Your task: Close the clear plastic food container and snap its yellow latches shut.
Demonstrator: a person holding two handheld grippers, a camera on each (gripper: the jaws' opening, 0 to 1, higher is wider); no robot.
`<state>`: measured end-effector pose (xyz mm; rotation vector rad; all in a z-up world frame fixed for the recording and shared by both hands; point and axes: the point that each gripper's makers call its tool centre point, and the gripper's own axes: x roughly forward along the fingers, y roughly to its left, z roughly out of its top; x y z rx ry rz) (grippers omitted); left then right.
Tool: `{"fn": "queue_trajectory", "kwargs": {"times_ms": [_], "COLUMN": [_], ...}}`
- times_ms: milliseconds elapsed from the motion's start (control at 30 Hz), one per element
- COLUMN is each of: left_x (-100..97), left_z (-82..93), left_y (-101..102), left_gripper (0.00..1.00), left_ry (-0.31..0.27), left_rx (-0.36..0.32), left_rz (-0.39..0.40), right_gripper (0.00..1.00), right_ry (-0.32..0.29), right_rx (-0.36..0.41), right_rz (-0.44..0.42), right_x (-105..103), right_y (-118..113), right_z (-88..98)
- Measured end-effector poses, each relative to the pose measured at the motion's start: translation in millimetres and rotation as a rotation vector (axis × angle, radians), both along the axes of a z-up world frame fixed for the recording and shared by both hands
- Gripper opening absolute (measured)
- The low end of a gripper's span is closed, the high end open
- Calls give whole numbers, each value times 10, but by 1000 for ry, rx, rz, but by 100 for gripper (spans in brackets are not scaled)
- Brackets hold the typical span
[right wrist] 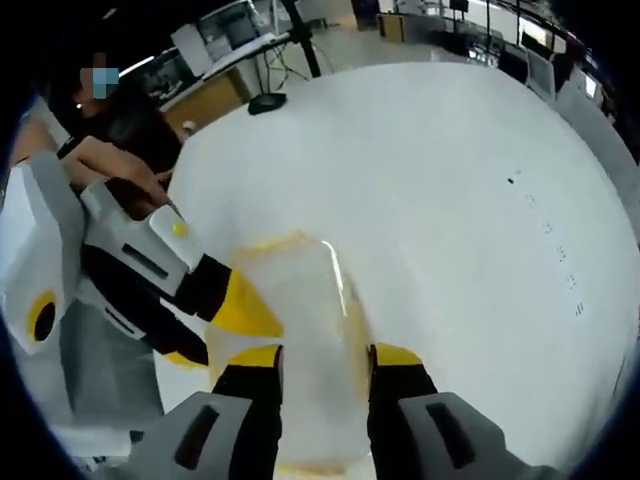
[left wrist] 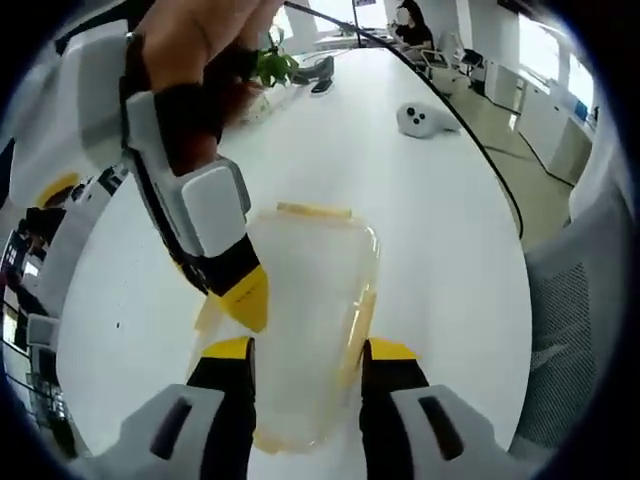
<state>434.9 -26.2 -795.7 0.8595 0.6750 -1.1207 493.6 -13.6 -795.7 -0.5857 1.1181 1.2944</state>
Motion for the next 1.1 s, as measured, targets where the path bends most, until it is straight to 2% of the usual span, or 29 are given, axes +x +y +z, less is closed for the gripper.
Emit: {"fn": "queue_trajectory", "kwargs": {"times_ms": [100, 200, 1100], "left_x": [5, 11, -6], "left_z": [19, 26, 19], "left_y": [24, 39, 20], "left_gripper": [39, 39, 41], "left_ry": [2, 4, -6], "left_rx": [0, 0, 1], "left_rz": [4, 0, -28], "right_gripper": [31, 31, 32], "right_ry": [22, 28, 19], "right_rx": [-27, -19, 9], "right_rz": [20, 11, 2], "right_x": [5, -10, -9], "right_y": [-4, -22, -25], "right_z": [-18, -22, -29]}}
